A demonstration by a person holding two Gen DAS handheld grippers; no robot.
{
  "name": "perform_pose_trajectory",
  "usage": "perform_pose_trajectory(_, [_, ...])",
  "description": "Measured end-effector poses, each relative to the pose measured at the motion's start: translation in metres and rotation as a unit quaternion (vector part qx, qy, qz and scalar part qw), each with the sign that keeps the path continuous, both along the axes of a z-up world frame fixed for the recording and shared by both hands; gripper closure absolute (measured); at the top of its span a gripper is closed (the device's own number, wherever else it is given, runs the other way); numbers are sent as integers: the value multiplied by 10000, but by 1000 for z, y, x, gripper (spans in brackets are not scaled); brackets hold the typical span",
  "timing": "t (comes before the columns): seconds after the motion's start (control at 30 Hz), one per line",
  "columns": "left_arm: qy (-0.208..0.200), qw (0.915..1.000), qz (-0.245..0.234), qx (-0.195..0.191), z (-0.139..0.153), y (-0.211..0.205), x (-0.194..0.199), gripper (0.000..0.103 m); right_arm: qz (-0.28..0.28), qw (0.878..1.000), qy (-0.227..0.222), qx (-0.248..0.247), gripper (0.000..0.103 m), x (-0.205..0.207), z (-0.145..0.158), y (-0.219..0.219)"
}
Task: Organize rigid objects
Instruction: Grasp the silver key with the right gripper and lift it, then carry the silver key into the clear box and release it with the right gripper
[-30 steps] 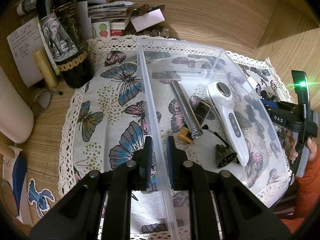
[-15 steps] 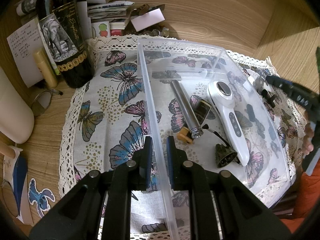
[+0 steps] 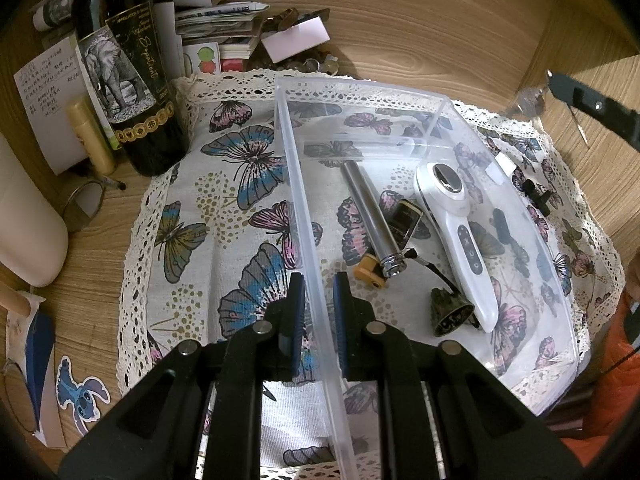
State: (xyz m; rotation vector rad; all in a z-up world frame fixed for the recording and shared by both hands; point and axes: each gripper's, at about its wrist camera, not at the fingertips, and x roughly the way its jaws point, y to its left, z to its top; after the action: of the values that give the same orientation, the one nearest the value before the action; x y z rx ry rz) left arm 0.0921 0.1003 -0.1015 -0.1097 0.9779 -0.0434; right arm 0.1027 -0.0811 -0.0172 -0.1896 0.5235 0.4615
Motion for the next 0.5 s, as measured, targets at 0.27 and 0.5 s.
perform_pose_trajectory(0.27, [0, 10000, -1, 0, 0, 0, 0, 90, 583, 9981, 65, -161, 81, -9, -7, 35])
perform_pose_trajectory(0.5, [0, 10000, 1, -3, 0, 0, 0, 90, 768, 9948, 454, -497, 81, 4, -35, 58])
